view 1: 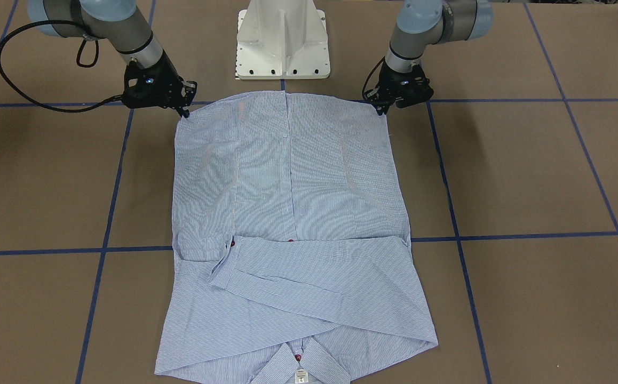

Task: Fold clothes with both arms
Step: 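Close both grippers firmly on the hem corners nearest the robot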

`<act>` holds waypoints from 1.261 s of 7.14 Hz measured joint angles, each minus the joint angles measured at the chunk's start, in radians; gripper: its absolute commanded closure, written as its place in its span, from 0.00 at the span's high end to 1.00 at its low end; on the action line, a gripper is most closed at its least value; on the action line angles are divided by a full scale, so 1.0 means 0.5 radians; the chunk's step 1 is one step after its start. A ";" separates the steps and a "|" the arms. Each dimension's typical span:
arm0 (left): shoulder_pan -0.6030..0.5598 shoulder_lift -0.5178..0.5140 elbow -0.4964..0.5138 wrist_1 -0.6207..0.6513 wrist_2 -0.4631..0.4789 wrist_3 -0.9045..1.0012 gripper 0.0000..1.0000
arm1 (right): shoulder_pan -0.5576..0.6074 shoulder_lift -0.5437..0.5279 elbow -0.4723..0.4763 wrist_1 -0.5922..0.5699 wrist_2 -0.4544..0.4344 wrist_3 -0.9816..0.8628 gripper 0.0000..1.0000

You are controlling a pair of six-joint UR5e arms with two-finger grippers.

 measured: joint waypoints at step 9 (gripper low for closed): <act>-0.038 0.008 -0.251 0.205 -0.010 0.002 0.00 | 0.089 -0.004 0.016 -0.003 0.152 -0.001 0.00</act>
